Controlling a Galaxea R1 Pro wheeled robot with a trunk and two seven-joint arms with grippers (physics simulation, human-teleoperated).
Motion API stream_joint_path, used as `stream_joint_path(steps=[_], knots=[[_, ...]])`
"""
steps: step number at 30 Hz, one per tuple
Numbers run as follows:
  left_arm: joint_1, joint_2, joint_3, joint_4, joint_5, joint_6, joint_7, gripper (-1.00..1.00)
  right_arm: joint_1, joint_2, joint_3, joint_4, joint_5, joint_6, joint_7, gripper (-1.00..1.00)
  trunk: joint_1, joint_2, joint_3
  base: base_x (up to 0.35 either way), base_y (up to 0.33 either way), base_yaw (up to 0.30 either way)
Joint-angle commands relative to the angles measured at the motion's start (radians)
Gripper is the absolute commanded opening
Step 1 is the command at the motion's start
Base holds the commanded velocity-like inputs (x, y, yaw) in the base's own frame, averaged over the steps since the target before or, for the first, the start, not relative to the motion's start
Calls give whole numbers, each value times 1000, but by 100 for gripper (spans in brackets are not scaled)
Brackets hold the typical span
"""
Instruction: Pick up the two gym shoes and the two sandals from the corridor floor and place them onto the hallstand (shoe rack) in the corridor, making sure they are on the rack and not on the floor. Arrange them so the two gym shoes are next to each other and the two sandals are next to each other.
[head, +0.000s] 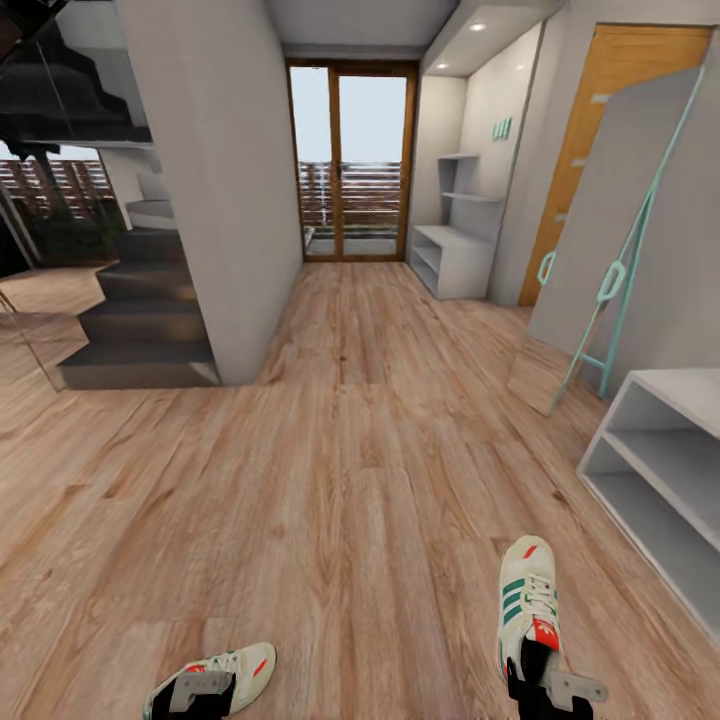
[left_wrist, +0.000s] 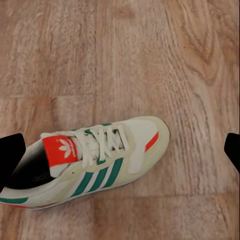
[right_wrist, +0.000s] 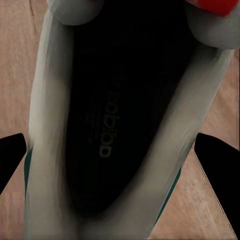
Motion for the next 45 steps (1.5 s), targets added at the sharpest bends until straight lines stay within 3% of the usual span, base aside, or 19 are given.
stream_joint_path(steps=[1,11,29,45], knots=[[0,-1,7,0,-3,-3,-5,100,-1,0,2,1,-10,-4,1,-100,0,0,-1,0,0,-265],[0,-1,7,0,-2,-3,-5,100,-1,0,3,-1,-10,-5,1,-100,0,0,-1,97,139,-197],[2,0,7,0,-2,-3,-4,100,-1,-2,3,-2,-9,-5,3,-100,0,0,-1,13,257,-5],[4,2,9,-2,-2,-3,-3,100,-1,-2,1,-1,-9,-5,1,-100,0,0,-1,0,73,0]])
